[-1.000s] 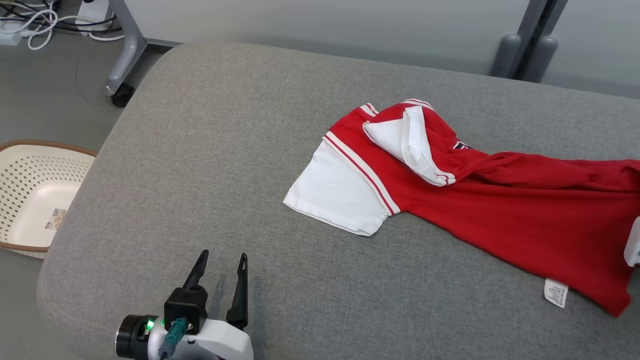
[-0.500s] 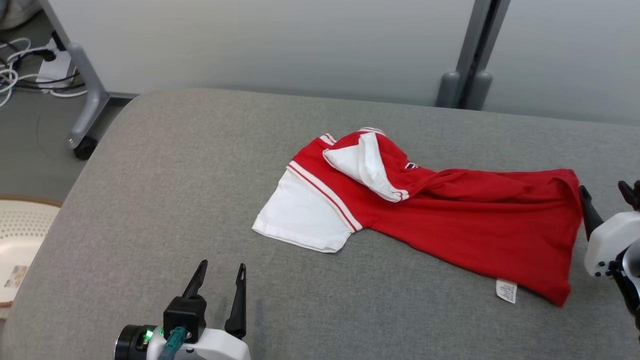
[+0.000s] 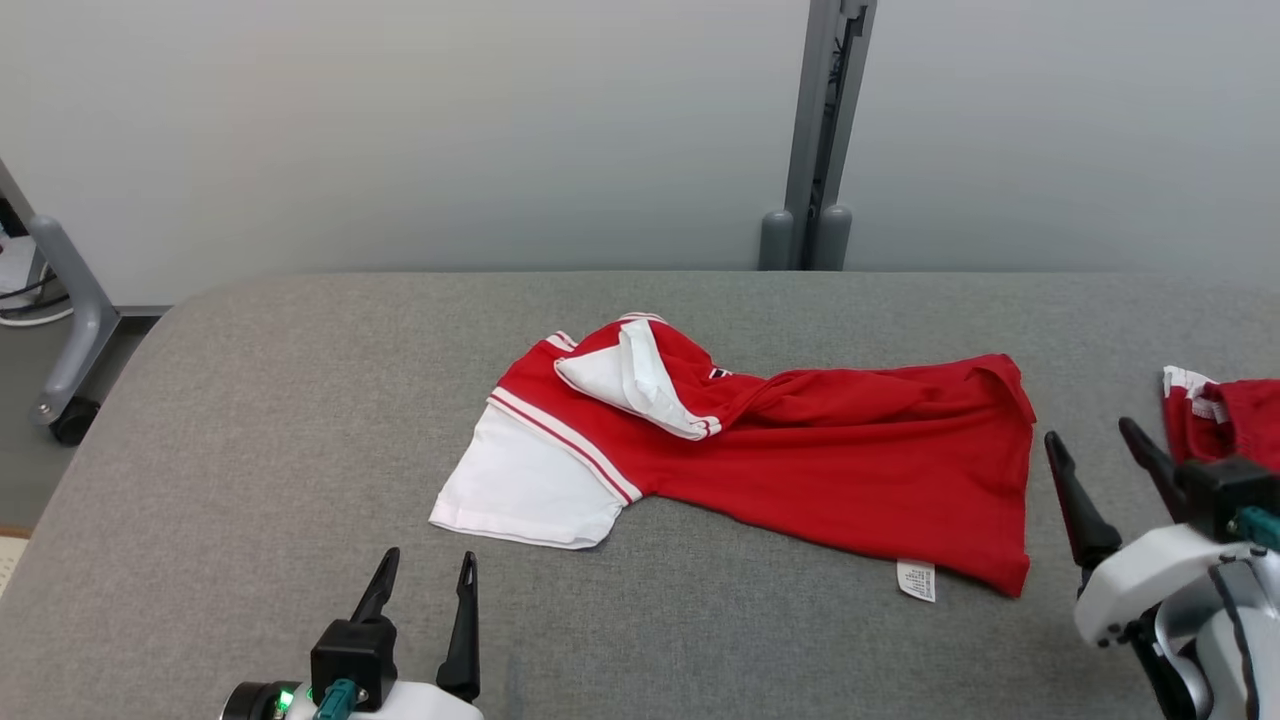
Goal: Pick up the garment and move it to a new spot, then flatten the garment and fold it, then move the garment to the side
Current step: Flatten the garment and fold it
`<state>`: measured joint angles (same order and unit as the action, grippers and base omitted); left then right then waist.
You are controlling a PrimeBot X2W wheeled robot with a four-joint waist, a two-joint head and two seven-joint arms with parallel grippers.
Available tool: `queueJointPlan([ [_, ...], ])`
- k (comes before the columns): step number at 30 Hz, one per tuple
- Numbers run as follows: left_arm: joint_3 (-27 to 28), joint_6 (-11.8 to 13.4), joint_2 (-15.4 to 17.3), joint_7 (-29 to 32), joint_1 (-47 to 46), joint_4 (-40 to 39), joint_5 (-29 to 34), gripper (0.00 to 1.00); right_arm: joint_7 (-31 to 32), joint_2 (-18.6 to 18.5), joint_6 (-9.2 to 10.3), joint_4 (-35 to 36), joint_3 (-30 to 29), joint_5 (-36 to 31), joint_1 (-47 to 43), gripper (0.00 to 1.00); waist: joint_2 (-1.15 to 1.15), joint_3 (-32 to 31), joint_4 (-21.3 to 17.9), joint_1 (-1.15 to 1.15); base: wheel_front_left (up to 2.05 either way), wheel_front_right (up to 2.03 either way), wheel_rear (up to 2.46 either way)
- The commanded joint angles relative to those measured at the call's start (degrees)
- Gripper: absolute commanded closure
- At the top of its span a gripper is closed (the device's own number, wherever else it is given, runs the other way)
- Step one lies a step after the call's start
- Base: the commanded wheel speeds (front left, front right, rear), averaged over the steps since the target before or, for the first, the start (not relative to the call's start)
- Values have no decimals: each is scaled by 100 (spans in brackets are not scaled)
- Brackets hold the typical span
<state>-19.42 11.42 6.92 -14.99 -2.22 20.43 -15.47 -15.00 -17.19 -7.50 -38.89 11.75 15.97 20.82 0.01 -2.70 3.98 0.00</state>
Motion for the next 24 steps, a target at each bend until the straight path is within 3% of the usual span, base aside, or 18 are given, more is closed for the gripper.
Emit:
queueJointPlan([
  [1,35,19,34,-26,77,-25,-20,0,-23,68,1,247,-106,-108,-285,0,-1,-72,-55,0,0,0,0],
  [11,170,4,65,-26,388,-188,-36,0,-24,999,1,1630,-871,-619,-1537,0,-1,-227,-74,0,0,0,0],
  [18,264,12,36,-26,481,-258,-33,0,-19,1363,0,2168,-1288,-718,-1988,0,-1,-266,-40,0,0,0,0],
  [24,320,-19,6,-26,522,-283,6,0,-18,1417,0,2341,-1208,-548,-2199,0,-1,-304,-35,0,0,0,0],
])
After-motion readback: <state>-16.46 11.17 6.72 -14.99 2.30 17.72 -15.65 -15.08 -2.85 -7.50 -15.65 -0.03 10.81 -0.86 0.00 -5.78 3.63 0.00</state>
